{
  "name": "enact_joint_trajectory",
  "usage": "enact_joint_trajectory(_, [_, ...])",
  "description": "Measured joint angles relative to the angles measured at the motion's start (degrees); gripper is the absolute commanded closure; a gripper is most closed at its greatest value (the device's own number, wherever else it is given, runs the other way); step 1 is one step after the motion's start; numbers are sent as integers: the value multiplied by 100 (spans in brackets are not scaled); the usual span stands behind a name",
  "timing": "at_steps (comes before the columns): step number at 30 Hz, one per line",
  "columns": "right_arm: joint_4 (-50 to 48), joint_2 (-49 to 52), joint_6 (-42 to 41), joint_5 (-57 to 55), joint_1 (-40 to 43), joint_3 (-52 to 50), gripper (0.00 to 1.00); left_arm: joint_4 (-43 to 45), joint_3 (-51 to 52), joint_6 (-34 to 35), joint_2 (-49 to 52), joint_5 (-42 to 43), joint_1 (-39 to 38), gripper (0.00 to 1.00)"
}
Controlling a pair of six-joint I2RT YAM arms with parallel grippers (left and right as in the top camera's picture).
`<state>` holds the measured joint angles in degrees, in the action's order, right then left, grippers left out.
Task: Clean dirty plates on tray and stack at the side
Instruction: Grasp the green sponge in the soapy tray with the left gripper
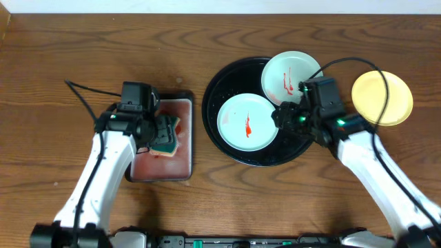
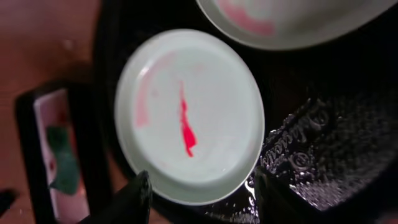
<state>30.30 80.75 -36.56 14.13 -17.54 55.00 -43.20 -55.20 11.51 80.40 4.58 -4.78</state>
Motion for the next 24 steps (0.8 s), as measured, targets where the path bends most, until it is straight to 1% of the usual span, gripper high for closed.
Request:
enact_joint_trajectory(4, [254,-586,151,-238,0,0,46,380,297,-2,393,-46,0,30])
enact_joint_trajectory(8, [450,-824,251,-367,0,0,46,774,450,-66,706,-48,0,32])
enact_joint_trajectory(9, [485,-852,269,-376,0,0,46,857,450,-92,774,-48,0,32])
enact_joint_trajectory(10, [501,-859,273,-387,0,0,46,920,452,-116,811,-46,0,37])
enact_joint_trajectory(12, [590,-861,291,-411,0,0,46,1091,452,-197,876,-46,0,40])
enact_joint_trajectory(20, [651,-861,295,-474,0,0,46,1580,474,-319,1043,-87,-227,40])
enact_joint_trajectory(24, [675,-861,295,-479,0,0,46,1696,476,-363,1196,-352,-466,40])
